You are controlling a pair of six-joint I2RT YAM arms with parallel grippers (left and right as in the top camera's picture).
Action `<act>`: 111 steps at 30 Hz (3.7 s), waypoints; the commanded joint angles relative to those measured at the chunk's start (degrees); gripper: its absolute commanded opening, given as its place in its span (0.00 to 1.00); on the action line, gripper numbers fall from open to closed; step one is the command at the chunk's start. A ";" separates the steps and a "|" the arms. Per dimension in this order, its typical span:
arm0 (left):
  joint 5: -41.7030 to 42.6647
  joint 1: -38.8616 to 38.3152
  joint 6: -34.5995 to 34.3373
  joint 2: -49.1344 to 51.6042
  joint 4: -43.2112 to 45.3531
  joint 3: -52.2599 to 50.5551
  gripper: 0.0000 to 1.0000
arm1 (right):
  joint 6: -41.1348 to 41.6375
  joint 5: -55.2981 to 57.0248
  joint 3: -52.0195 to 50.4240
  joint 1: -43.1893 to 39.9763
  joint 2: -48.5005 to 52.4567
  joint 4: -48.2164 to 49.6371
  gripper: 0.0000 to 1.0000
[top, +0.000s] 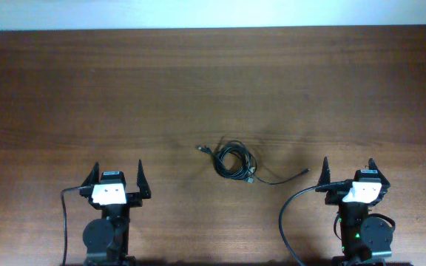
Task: Untangle cables
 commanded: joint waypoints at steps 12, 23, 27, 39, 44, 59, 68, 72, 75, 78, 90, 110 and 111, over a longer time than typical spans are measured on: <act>-0.46 -0.24 -0.57 -0.55 0.13 -0.37 0.98 | 0.46 1.55 -0.26 -0.17 -0.37 -0.31 0.98; -0.46 -0.24 -0.57 -0.55 0.13 -0.37 0.98 | 0.46 1.55 -0.26 -0.17 -0.37 -0.31 0.98; -0.46 -0.24 -0.57 -0.55 0.13 -0.37 0.98 | 0.46 1.55 -0.26 -0.17 -0.37 -0.31 0.98; -0.46 -0.24 -0.57 -0.55 0.13 -0.37 0.98 | 0.46 1.55 -0.26 -0.17 -0.37 -0.31 0.98; -0.46 -0.24 -0.57 -0.55 0.13 -0.37 0.98 | 0.46 1.55 -0.26 -0.17 -0.37 -0.31 0.99; -0.46 -0.24 -0.57 -0.55 0.13 -0.37 0.98 | 0.46 1.55 -0.26 -0.17 -0.37 -0.31 0.99; 0.17 -0.28 -0.59 -0.55 10.88 -0.33 0.98 | 0.50 -0.96 -0.26 -0.15 -0.37 1.68 0.98; 14.64 -0.28 -0.61 -0.52 7.93 3.76 0.98 | 1.36 -20.65 0.39 -0.17 -0.37 2.89 0.98; 12.72 -0.28 -0.57 1.70 -1.77 15.32 0.98 | 7.45 -20.63 7.54 -0.17 -0.13 -0.52 0.98; 12.46 -0.28 -0.57 12.11 -17.77 35.95 0.98 | 7.98 -20.68 20.59 -0.17 2.05 -8.85 0.98; 20.74 -0.28 -0.57 62.01 -65.40 87.25 0.98 | 7.98 -34.71 73.83 -0.15 45.51 -60.50 0.98; 33.88 -0.35 -0.81 104.02 -61.16 87.34 0.00 | 16.22 -34.05 79.32 16.70 90.97 -62.58 0.56; 33.90 -0.35 -0.81 104.78 -59.93 87.34 0.00 | 18.91 -29.83 79.32 18.56 91.58 -61.64 0.57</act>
